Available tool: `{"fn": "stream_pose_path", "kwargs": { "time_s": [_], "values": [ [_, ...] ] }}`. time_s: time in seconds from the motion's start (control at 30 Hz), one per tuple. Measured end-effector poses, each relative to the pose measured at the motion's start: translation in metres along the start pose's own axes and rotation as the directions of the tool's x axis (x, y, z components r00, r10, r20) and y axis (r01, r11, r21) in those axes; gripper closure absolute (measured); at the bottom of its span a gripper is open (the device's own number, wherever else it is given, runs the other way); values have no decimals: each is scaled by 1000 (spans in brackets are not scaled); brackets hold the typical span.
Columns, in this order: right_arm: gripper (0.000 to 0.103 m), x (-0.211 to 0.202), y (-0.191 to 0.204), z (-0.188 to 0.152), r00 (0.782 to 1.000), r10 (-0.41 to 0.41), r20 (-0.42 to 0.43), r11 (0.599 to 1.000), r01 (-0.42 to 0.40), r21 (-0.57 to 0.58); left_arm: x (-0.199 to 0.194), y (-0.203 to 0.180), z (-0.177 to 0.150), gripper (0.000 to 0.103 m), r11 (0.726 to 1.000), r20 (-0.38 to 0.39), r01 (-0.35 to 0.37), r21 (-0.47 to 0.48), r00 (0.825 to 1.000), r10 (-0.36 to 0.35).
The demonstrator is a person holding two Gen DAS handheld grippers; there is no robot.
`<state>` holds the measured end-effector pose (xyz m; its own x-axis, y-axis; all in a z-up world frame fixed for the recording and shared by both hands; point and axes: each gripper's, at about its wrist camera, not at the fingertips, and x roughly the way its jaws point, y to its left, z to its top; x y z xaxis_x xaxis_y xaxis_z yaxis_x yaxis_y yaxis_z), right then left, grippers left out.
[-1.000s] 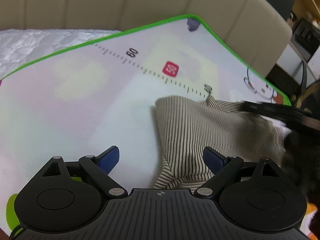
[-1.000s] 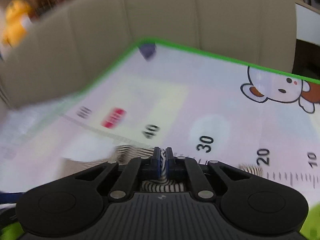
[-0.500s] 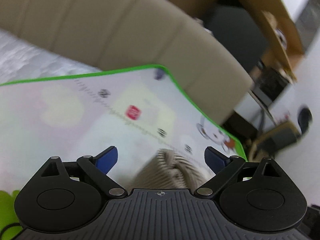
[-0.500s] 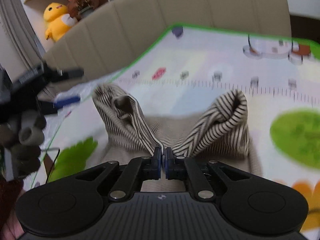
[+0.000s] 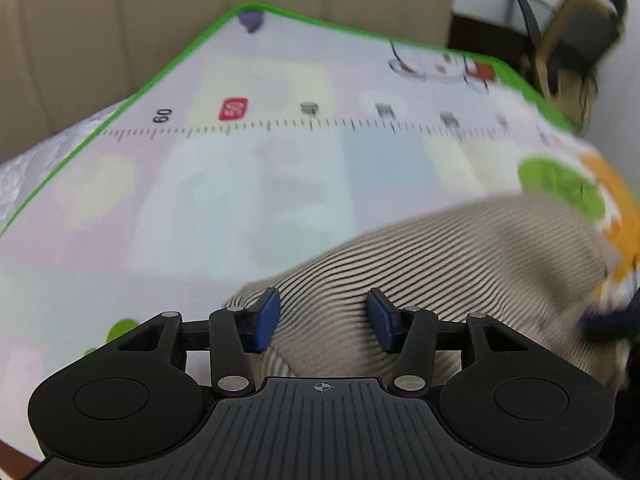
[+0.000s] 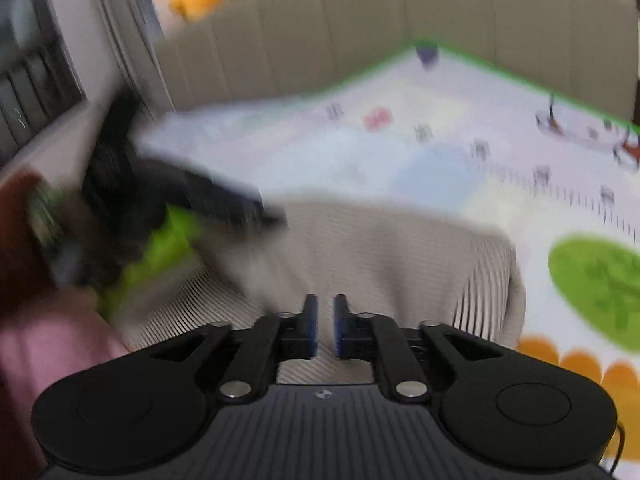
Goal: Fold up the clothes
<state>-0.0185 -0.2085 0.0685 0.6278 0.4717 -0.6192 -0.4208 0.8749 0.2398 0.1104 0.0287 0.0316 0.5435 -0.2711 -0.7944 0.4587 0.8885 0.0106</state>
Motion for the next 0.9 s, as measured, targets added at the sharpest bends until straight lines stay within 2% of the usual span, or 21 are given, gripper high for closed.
{"fn": "stream_pose_path", "kwargs": {
  "time_s": [0.03, 0.07, 0.1, 0.17, 0.23, 0.27, 0.33, 0.4, 0.47, 0.5, 0.53, 0.6, 0.63, 0.7, 0.73, 0.83, 0.9],
  "values": [
    [67, -5, -4, 7, 999, -21, 39, 1000, 20, 11, -2, 0, -1, 39, 999, -4, -24, 24, 1000, 24],
    [60, -8, -10, 13, 997, -43, 69, 999, 41, 27, -6, 1, -2, 31, 998, -6, -49, 41, 999, 49],
    [59, -8, -19, 16, 995, -64, 83, 997, 60, 49, -9, 2, -4, 23, 996, -8, -74, 55, 997, 74],
    [57, 5, -40, 16, 994, -97, 54, 989, 90, 119, -17, 6, -6, 17, 991, -13, -116, 74, 993, 117],
    [57, 23, -62, 7, 991, -131, -21, 972, 133, 195, -29, 16, -6, 17, 989, -20, -139, 57, 990, 140],
    [57, 31, -71, -1, 987, -145, -63, 962, 156, 223, -35, 22, -6, 17, 991, -25, -129, 26, 991, 130],
    [56, 38, -81, -17, 980, -155, -123, 953, 181, 242, -47, 34, -7, 17, 994, -34, -100, -47, 995, 99],
    [55, 34, -81, -27, 980, -145, -138, 957, 174, 230, -52, 48, -8, 14, 983, -51, 19, -182, 998, -29],
    [48, 31, -74, -25, 978, -149, -147, 966, 176, 187, -44, 52, -11, 12, 945, -74, 125, -302, 985, -154],
    [45, 31, -73, -23, 978, -144, -149, 969, 170, 178, -39, 54, -13, 12, 916, -81, 174, -361, 973, -216],
    [38, 31, -73, -22, 979, -133, -152, 972, 159, 174, -30, 50, -15, 12, 903, -98, 190, -386, 964, -245],
    [38, 34, -69, -23, 979, -126, -160, 974, 153, 165, -9, 41, -18, 17, 882, -136, 208, -422, 948, -289],
    [38, 37, -67, -24, 977, -133, -164, 976, 158, 150, 0, 36, -20, 20, 882, -151, 205, -424, 945, -291],
    [38, 45, -62, -26, 974, -155, -166, 977, 176, 121, 16, 31, -23, 32, 884, -166, 188, -427, 945, -281],
    [41, 50, -60, -25, 973, -166, -161, 974, 187, 124, 23, 30, -23, 33, 880, -169, 184, -437, 945, -281],
    [45, 72, -60, -19, 971, -199, -132, 968, 216, 131, 28, 40, -18, 45, 853, -121, 211, -477, 946, -302],
    [45, 92, -62, -3, 969, -223, -109, 967, 234, 102, 33, 52, -8, 51, 838, -76, 218, -500, 953, -293]
  ]
}}
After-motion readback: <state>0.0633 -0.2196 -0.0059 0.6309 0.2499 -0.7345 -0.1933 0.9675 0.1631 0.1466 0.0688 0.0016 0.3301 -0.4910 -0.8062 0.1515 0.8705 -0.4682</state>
